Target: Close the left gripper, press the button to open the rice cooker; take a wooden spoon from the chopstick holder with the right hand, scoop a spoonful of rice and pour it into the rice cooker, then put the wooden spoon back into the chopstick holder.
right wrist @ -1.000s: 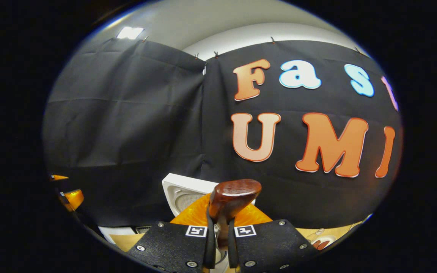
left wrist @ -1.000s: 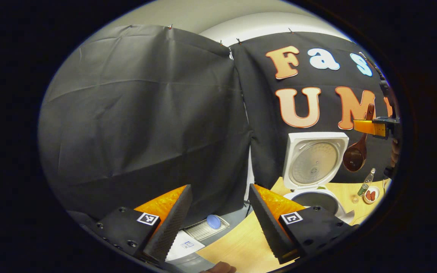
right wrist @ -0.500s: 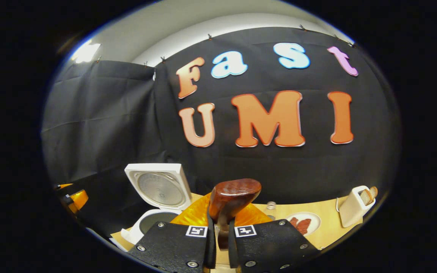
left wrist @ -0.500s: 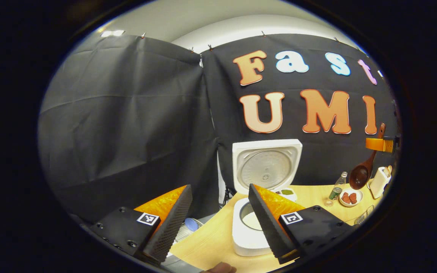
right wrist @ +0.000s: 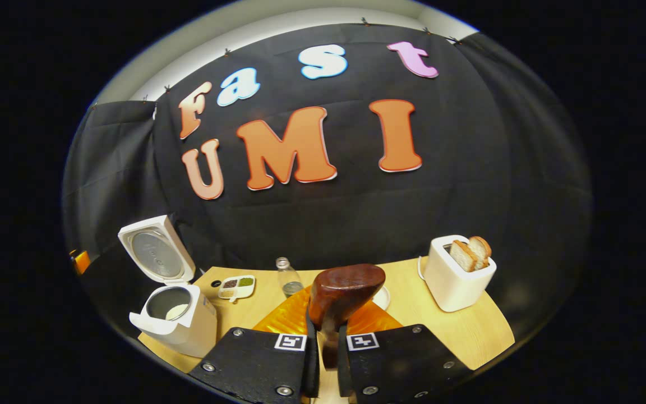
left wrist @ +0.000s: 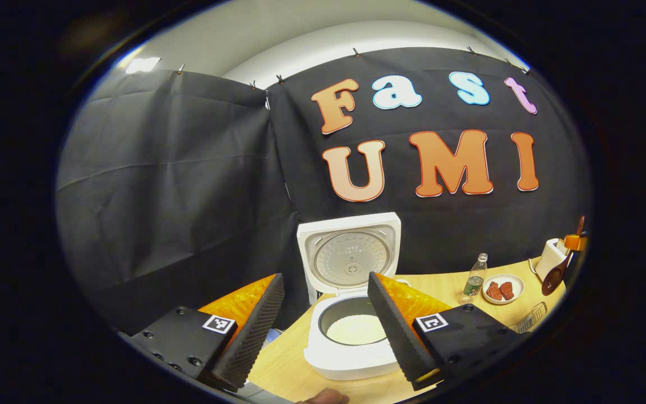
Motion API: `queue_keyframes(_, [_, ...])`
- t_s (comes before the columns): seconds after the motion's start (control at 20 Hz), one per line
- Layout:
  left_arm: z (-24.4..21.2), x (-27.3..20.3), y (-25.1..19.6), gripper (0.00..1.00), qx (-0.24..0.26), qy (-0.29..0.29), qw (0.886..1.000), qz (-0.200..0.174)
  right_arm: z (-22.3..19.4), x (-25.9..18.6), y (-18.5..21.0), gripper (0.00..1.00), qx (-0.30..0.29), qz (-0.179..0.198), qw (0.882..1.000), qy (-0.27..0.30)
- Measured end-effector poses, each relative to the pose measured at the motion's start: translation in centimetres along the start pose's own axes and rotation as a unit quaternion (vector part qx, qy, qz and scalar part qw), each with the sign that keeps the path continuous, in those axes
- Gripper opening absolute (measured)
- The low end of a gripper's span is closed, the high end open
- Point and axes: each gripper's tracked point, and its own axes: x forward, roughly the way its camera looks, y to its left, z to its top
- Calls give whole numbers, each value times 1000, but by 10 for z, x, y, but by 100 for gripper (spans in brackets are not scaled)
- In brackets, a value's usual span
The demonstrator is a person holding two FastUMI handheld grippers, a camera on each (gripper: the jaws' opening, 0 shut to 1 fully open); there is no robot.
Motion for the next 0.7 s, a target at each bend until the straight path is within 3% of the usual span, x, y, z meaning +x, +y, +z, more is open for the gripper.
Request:
queue_keyframes(0.1, [-4, -4, -6, 100, -15, 14, 1000, 7, -15, 1, -29, 12, 16, -13, 1000, 11])
queue_keyframes(0.25, [-13, -12, -8, 100, -25, 26, 999, 19, -42, 6, -51, 12, 39, -2, 999, 26])
queue_keyframes(0.7, [-24, -56, 20, 100, -33, 64, 992, 99, -121, 46, -80, 14, 103, 31, 990, 86])
